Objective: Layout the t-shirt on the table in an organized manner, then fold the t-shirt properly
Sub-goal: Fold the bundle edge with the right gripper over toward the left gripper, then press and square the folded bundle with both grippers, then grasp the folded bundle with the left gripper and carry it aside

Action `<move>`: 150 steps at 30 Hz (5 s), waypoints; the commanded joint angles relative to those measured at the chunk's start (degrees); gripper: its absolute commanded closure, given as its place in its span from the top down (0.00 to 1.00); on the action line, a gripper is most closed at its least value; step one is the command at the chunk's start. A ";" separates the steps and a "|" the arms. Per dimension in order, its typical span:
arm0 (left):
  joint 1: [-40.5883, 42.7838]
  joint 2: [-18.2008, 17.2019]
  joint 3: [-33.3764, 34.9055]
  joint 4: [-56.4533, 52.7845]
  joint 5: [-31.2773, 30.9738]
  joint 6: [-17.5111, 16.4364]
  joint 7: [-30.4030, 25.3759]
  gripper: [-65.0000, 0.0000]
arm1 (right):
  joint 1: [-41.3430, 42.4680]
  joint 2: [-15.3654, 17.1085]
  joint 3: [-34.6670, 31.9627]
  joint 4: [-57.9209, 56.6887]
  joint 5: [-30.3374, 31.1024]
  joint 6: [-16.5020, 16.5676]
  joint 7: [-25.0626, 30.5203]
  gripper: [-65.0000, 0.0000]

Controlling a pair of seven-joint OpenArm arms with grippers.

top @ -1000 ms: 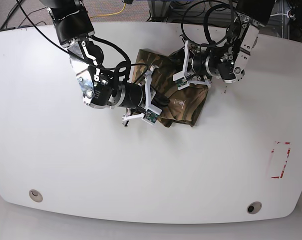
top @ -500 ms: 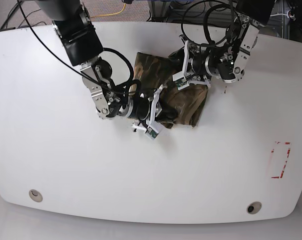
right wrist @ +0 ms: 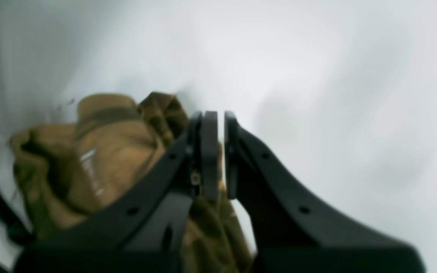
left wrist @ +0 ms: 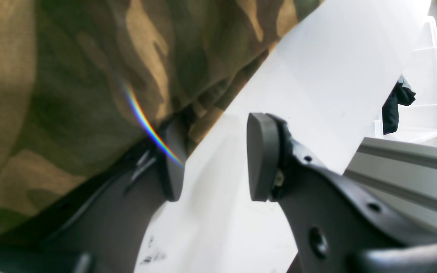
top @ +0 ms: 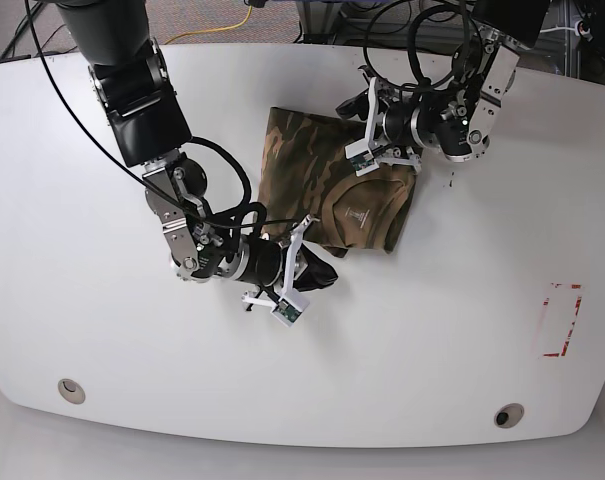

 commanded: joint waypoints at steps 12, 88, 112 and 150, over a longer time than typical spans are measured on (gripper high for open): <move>-0.33 -0.21 -0.44 12.95 -0.32 -0.19 0.23 0.37 | -8.75 1.37 8.12 20.46 0.89 0.50 -5.96 0.04; -2.62 16.23 -16.62 8.11 11.63 7.54 -14.71 0.37 | -29.24 8.32 25.44 38.92 -9.57 -3.10 0.46 0.03; -0.51 24.50 4.30 -15.27 17.96 39.19 -47.24 0.37 | -29.24 11.13 34.58 38.84 -9.31 -1.69 0.37 0.03; 10.66 0.76 -16.97 1.25 17.96 35.76 -43.02 0.37 | -32.05 9.90 34.32 38.92 -9.05 -1.69 0.37 0.03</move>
